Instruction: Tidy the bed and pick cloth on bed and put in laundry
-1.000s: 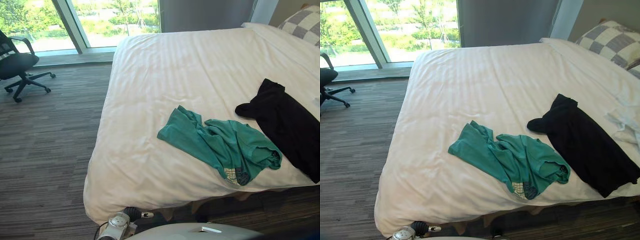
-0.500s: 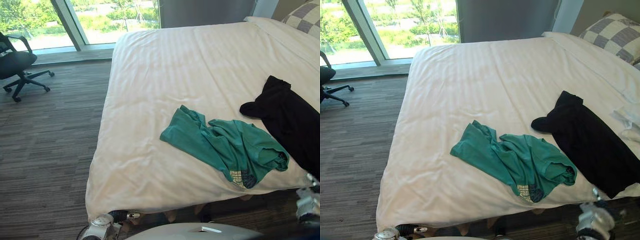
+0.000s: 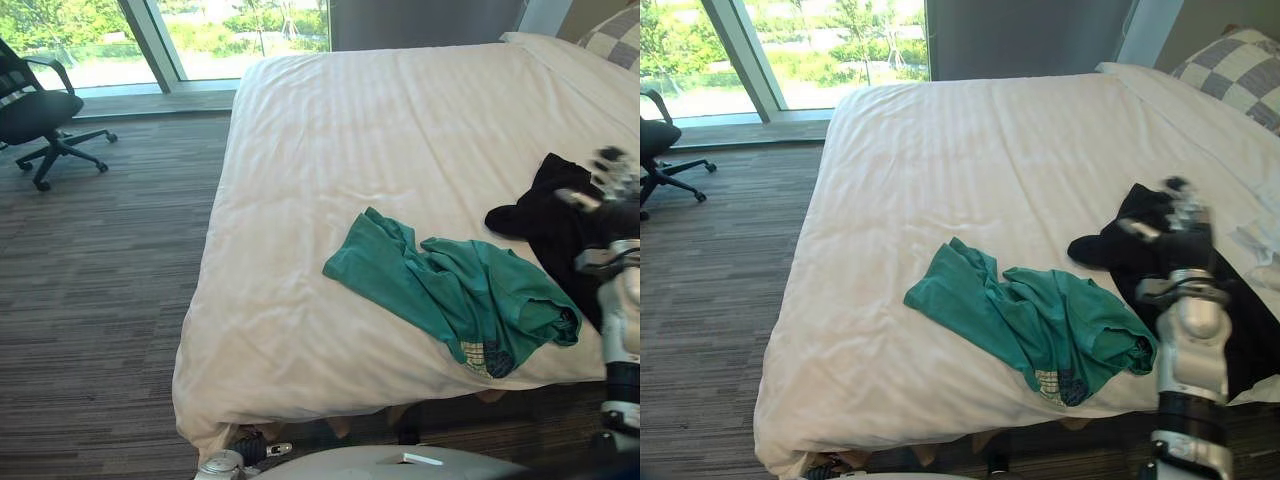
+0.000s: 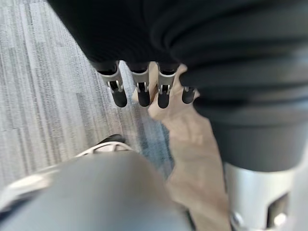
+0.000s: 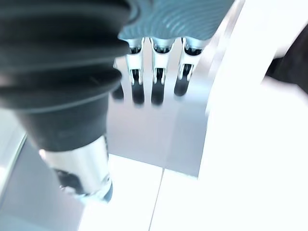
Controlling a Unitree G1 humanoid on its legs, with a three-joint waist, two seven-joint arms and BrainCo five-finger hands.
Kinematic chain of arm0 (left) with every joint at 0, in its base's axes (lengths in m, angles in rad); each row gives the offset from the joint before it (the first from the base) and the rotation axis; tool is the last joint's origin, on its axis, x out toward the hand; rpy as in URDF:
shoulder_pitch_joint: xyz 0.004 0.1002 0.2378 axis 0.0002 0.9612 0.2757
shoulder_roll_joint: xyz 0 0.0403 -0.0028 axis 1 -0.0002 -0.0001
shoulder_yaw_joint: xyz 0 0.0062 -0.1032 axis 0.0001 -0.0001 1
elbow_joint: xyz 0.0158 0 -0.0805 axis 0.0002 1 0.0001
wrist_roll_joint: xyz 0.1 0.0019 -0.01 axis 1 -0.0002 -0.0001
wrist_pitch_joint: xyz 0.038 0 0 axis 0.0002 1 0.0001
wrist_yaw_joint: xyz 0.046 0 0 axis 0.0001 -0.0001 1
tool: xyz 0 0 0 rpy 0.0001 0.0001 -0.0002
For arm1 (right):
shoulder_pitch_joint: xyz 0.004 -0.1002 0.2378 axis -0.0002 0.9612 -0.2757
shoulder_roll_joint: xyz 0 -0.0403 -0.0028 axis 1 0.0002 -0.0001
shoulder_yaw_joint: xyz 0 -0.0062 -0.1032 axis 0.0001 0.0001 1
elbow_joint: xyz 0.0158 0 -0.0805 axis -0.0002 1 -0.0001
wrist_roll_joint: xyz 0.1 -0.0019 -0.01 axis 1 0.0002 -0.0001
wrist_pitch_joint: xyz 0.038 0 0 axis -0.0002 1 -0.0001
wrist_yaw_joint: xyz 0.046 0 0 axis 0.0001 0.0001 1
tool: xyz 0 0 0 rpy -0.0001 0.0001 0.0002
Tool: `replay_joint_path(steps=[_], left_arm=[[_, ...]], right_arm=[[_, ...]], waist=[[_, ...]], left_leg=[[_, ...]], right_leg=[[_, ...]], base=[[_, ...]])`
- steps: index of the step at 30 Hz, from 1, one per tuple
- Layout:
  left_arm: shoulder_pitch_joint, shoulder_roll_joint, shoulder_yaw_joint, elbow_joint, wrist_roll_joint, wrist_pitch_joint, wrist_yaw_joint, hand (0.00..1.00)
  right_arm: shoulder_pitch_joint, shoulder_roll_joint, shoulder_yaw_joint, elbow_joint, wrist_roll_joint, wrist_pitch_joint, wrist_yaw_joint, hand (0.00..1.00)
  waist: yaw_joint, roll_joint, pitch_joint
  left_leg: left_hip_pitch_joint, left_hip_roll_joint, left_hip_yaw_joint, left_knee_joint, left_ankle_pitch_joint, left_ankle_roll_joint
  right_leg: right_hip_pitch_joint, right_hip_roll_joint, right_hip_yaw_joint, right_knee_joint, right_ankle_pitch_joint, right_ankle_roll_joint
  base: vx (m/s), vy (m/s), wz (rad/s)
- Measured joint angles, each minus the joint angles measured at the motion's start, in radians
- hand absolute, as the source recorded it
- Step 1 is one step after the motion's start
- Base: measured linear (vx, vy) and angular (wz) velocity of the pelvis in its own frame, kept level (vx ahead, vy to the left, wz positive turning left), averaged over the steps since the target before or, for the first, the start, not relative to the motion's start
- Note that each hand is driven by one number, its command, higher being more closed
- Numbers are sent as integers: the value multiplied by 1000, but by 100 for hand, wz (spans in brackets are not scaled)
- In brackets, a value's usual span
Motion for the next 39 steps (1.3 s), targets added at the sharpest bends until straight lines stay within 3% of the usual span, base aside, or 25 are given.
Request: replay_joint_path(steps=[5, 13, 17, 23, 29, 32, 35, 39], left_arm=[[5, -24, 34, -1, -161, -21, 27, 0], [36, -48, 51, 14, -291, -145, 57, 0], [-12, -40, 51, 52, -351, -178, 56, 0], [-114, -19, 59, 95, -418, -203, 53, 0], [-172, -20, 59, 124, -437, -210, 15, 0], [-202, -19, 58, 131, -439, -240, 10, 0], [-241, -24, 57, 147, -448, -269, 10, 0], [-284, -35, 58, 160, -470, -286, 9, 0]], right_arm=[[73, 125, 227, -113, 79, 40, 145, 100], [62, 225, 546, -25, 166, 72, 169, 100], [-47, 274, 687, 82, 193, 87, 159, 100], [-302, 358, 746, 174, 196, 88, 136, 100], [-477, 392, 774, 274, 214, 95, 125, 100], [-528, 392, 788, 276, 214, 94, 116, 100], [-558, 393, 792, 314, 216, 93, 90, 100], [-571, 402, 808, 333, 219, 93, 70, 100]], waist=[[30, -5, -1], [84, -5, 12], [110, -2, 77], [149, -14, 233], [167, -9, 331], [168, -3, 371], [193, 4, 377], [196, 20, 401]], left_leg=[[-2, -10, -46, 6, 1, 6], [-55, -14, -134, 30, 8, 16], [-153, -12, -196, 89, 12, 21], [-307, -24, -253, 152, 43, 37], [-398, -37, -283, 206, 48, 43], [-463, -43, -300, 244, 50, 46], [-533, -49, -309, 283, 50, 47], [-607, -56, -327, 343, 50, 47]], right_leg=[[24, -17, -38, 0, 0, 1], [35, -31, -123, 0, -11, 9], [-27, -51, -170, 73, -38, 5], [-160, -86, -221, 163, -45, -2], [-227, -119, -252, 221, -55, -7], [-286, -142, -271, 284, -75, -11], [-365, -162, -278, 361, -101, -27], [-443, -206, -281, 482, -154, -34]], base=[[-33, -12, 20], [-67, -39, 34], [-117, -26, 41], [-96, 4, 34], [-31, 36, 23], [-64, 19, 21], [-84, -7, 20], [-109, -24, 21]])
